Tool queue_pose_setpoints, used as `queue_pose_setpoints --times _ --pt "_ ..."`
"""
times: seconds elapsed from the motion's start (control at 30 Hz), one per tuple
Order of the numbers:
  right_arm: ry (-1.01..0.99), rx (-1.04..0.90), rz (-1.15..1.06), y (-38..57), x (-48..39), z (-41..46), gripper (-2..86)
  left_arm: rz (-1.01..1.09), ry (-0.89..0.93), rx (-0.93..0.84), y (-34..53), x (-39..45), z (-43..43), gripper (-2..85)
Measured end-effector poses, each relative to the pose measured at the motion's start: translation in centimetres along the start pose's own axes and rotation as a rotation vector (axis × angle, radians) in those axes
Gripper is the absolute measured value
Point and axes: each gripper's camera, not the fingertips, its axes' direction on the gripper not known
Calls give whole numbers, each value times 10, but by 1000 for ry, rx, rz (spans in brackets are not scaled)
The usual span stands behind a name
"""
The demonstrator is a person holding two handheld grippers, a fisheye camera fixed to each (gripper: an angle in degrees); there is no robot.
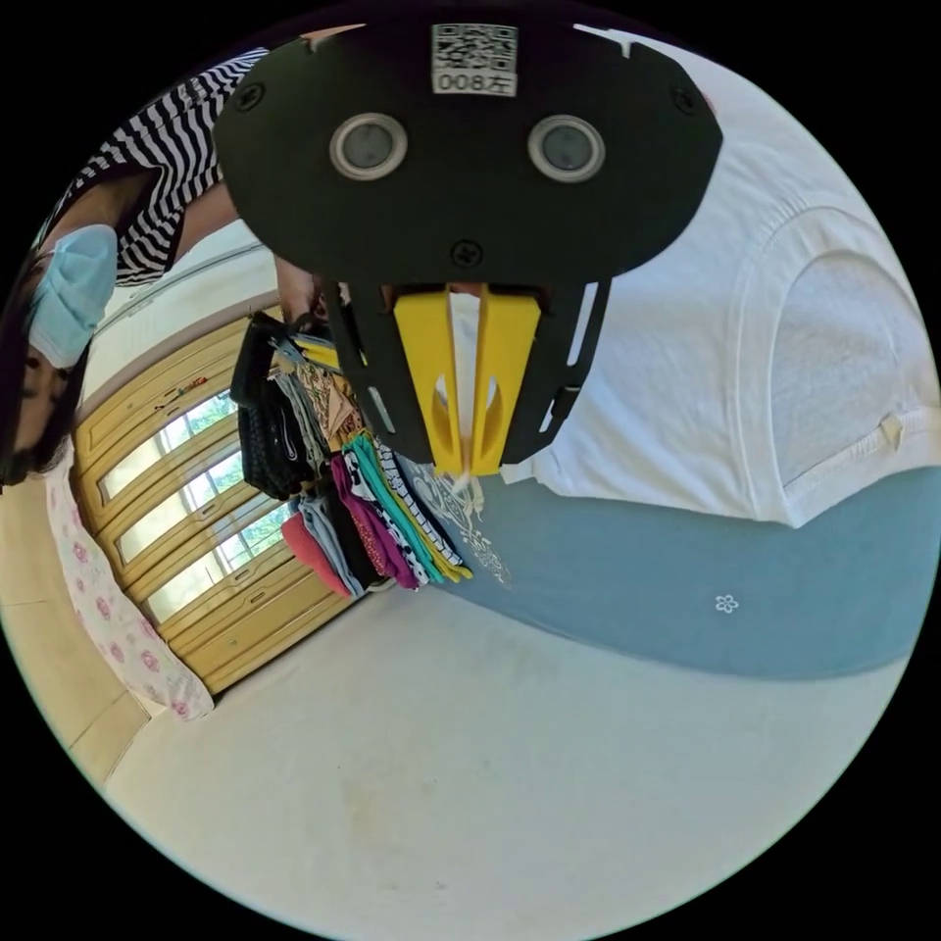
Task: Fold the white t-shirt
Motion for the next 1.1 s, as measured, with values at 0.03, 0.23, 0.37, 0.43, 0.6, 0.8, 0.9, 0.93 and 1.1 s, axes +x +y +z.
queue_pose_setpoints --times 0.03,0.23,0.37,0.43,0.6,0.8,0.9,0.93,1.1 --pt "4 -18 -8 -4 0 5 84 1 4 -2 0 -2 -1 14" --pt "-17 -178 -52 -20 -3 56 69 -8 21 -16 -3 -9 -5 16" --pt "-60 -170 -52 -14 -3 60 33 -3 32 -16 -8 -8 -10 16" --pt "-66 -122 -76 -8 -14 50 25 11 42 -3 -10 -7 -15 16" --pt "95 0 -282 27 -106 14 16 -2 73 7 -6 -15 -38 18" --pt "153 -70 -442 56 -185 58 14 -127 95 -9 14 -46 -62 21" --pt "179 -127 -439 66 -193 88 14 -156 57 -38 21 -52 -67 27" --pt "181 -139 -434 67 -192 94 14 -157 50 -54 22 -52 -68 30" --pt "100 -216 -356 74 -168 123 34 -161 -13 -87 29 -46 -76 52"
